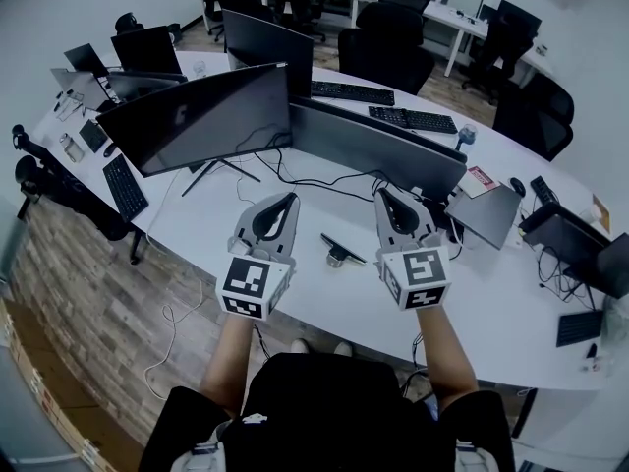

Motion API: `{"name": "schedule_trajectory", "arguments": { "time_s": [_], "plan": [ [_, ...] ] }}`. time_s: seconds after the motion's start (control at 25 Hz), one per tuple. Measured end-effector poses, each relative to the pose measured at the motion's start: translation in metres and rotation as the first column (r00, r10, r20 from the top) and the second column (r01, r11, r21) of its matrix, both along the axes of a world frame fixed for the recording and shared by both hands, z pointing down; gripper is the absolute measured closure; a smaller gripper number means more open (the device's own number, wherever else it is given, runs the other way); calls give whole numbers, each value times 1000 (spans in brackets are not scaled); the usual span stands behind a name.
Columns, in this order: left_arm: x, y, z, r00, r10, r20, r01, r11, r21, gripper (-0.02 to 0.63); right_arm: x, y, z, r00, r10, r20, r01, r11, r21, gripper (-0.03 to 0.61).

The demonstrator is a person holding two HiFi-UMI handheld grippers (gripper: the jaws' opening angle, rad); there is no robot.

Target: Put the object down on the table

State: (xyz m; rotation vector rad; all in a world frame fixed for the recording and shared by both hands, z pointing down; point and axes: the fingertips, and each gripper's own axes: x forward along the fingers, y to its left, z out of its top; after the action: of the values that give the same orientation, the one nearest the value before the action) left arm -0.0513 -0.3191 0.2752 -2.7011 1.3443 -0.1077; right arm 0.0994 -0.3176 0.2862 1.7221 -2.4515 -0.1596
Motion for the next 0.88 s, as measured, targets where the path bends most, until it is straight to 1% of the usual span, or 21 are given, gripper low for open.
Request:
{"name": "schedule_trajectory", "arguments": {
  "time_s": [0.88],
  "plan": [
    [1, -2, -1, 1000, -3, -6, 3, 1000, 5, 600, -3, -2, 2, 1000, -3, -4, 3, 1000, 0, 554]
  ]
}}
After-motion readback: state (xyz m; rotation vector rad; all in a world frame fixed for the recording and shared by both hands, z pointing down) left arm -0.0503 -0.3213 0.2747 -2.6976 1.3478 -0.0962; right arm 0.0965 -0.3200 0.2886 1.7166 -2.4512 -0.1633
